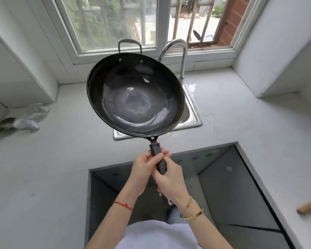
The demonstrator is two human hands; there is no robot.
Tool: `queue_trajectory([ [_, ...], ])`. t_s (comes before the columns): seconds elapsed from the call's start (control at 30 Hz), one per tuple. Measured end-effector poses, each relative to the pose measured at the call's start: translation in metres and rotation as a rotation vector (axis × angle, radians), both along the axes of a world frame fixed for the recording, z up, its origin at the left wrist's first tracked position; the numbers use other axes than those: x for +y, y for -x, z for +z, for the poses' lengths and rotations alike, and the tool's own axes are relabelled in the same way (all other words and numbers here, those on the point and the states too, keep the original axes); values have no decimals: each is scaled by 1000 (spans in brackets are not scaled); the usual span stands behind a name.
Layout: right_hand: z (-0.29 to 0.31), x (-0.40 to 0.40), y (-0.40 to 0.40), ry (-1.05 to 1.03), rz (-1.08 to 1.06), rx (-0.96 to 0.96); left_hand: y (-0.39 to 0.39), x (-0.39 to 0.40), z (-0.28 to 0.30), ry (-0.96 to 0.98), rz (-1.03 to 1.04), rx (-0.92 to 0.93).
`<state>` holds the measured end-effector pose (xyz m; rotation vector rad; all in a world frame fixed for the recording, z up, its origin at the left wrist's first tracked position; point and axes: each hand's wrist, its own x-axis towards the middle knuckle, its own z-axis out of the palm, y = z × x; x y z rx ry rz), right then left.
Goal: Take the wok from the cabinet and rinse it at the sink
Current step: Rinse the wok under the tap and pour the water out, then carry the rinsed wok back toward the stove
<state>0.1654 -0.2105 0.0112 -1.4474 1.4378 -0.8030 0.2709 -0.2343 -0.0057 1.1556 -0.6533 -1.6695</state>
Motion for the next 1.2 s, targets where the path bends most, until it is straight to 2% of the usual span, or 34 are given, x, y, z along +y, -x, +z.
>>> queue_trajectory([
  [0.27, 6, 36, 54, 15, -275, -6, 62, 11, 9, 64, -237, 7],
  [0.83, 3, 121, 222, -7, -817, 32, 267, 52, 12, 73, -790, 56],
  [1.2, 2, 168, 253, -18, -1145, -14, 332, 84, 8, -2, -1108, 83],
])
